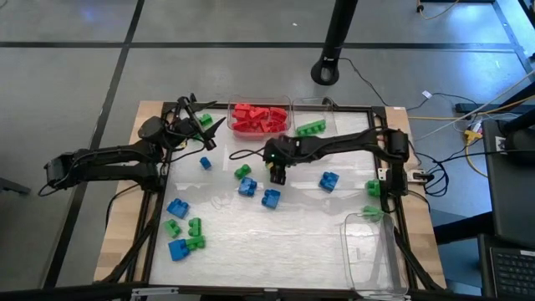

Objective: Sort blocks
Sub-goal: Put the green game piece into the top right transparent bin

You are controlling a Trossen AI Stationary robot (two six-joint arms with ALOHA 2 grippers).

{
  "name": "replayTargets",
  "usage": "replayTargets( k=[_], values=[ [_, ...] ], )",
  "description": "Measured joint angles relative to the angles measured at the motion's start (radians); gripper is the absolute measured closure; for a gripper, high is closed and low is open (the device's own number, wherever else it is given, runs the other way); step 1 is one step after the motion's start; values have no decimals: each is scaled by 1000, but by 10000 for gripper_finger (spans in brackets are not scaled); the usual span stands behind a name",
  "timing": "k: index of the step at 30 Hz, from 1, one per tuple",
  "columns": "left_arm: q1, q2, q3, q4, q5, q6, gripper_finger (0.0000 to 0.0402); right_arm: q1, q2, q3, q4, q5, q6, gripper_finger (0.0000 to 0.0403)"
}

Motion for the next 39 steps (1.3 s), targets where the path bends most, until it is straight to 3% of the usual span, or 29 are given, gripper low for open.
replayTargets(
  k=[6,12,20,30,39],
  values=[
    [0,0,0,1,0,0,149,0,13,0,-1,-24,21,56],
    [0,0,0,3,0,0,149,0,49,1,14,18,23,61],
    [0,0,0,3,0,0,149,0,94,2,21,-3,22,120],
    [0,0,0,5,0,1,149,3,95,2,21,-6,-3,262],
    [0,0,0,5,0,14,149,13,91,2,19,6,-30,258]
  ],
)
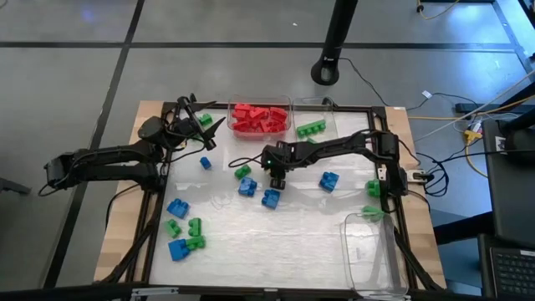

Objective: Sort blocks
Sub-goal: Put the green game piece into the top right transparent bin

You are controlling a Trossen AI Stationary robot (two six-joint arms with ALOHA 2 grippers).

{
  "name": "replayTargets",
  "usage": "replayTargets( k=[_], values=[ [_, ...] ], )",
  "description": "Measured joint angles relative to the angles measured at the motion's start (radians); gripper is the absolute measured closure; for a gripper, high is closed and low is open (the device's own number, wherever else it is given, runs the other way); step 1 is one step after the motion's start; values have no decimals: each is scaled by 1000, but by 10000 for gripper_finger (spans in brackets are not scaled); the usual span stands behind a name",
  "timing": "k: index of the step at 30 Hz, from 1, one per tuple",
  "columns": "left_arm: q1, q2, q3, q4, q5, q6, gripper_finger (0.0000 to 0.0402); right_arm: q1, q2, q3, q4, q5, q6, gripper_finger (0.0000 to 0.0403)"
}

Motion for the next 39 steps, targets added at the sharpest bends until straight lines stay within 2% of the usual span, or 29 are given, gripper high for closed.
replayTargets(
  k=[10,16,26,31,39],
  values=[
    [0,0,0,0,0,0,149,23,-98,67,-97,24,-30,261],
    [0,0,0,-1,0,-1,149,16,-197,123,-240,137,-55,257],
    [0,0,0,-1,0,-2,149,-47,-339,127,-515,284,-26,258],
    [0,0,0,-2,0,-2,149,-119,-354,124,-623,287,-21,258],
    [0,0,0,-2,0,-2,149,-234,-352,47,-591,251,-52,251]
  ],
)
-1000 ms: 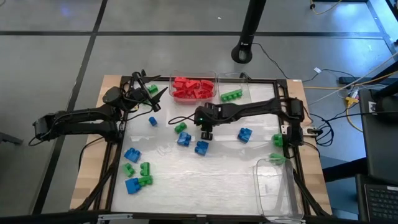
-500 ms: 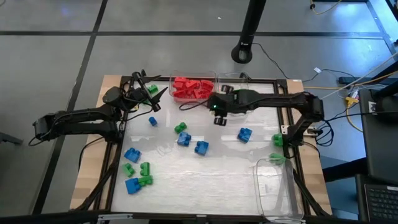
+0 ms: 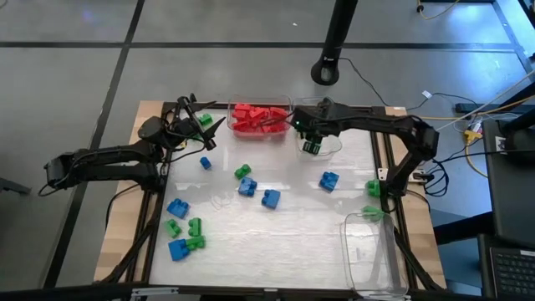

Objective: Sort blocks
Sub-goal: Put the green game piece into the top right transparent bin

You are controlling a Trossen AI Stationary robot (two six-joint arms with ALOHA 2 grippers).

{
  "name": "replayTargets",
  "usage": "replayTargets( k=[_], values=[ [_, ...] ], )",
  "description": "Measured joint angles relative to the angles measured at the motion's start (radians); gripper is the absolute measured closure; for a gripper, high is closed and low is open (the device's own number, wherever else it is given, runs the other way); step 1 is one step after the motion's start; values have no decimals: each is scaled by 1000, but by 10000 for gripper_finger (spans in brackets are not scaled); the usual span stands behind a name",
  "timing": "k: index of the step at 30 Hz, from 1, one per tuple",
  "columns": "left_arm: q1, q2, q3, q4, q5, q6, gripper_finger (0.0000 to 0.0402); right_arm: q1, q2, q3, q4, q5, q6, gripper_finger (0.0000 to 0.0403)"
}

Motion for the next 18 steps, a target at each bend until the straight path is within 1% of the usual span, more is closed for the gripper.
replayTargets(
  k=[7,18],
  values=[
    [0,0,0,1,0,0,149,-24,0,-37,2,60,0,212],
    [0,0,0,1,0,0,149,-21,1,-52,8,60,-1,138]
  ],
)
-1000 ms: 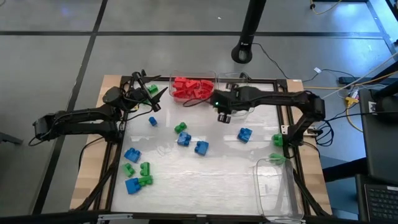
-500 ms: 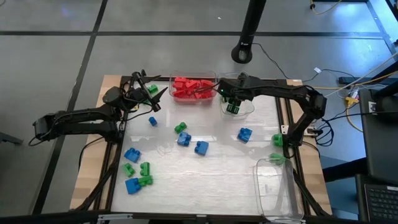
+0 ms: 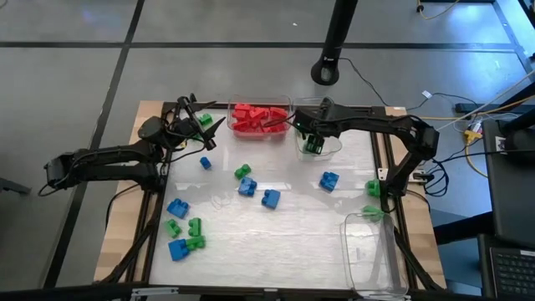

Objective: Sort blocks
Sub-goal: Put the green game piece into the top right transparent bin

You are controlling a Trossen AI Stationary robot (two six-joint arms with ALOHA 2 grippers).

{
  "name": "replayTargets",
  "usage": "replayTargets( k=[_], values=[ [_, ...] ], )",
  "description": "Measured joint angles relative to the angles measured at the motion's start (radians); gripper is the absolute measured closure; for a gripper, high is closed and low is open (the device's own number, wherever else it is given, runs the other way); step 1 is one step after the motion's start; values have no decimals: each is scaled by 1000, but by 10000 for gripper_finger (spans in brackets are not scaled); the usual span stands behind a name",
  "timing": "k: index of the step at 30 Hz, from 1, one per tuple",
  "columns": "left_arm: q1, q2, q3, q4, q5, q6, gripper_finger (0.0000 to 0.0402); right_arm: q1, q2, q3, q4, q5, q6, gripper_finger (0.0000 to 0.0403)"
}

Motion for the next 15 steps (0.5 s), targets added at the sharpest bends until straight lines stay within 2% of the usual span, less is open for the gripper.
replayTargets(
  k=[3,7,15],
  values=[
    [0,0,0,0,0,0,149,0,0,0,44,3,-2,126],
    [0,0,0,1,0,0,149,16,0,0,146,-62,-6,117],
    [0,0,0,1,0,0,149,133,0,0,488,-141,-113,116]
  ],
)
